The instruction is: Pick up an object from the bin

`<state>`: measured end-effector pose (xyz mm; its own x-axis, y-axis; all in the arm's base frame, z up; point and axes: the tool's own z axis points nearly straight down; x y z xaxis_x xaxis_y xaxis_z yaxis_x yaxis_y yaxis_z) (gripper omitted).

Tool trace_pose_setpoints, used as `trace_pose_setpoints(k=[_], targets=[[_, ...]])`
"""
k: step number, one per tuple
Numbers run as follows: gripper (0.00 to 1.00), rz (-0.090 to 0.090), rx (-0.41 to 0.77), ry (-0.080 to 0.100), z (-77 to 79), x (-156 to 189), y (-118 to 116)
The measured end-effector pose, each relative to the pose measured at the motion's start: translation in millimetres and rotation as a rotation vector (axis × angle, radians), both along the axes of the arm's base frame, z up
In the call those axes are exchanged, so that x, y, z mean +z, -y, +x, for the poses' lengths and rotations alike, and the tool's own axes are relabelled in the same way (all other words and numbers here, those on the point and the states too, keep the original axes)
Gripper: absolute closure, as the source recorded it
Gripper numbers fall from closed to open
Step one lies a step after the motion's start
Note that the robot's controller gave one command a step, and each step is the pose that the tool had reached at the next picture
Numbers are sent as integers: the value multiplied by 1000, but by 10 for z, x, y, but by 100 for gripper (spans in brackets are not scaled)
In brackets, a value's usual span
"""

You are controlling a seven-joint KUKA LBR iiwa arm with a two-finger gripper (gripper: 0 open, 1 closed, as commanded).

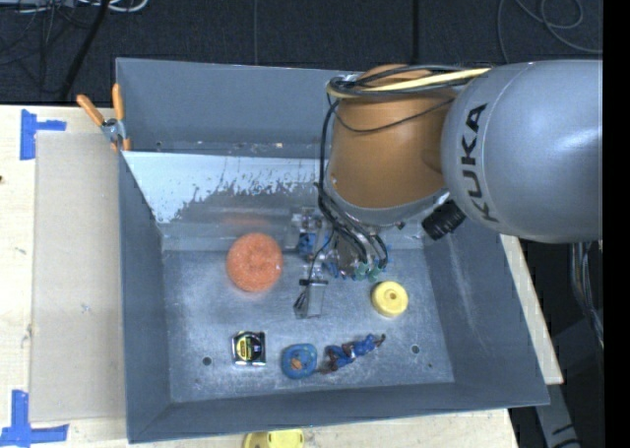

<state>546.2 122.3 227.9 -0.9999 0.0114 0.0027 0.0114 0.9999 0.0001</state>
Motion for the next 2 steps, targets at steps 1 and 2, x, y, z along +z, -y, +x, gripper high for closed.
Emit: trace_pose_setpoints(k=[1,2], targets=[[0,0,0,0,0,0,0],[0,0,27,6,-81,-531,-166]])
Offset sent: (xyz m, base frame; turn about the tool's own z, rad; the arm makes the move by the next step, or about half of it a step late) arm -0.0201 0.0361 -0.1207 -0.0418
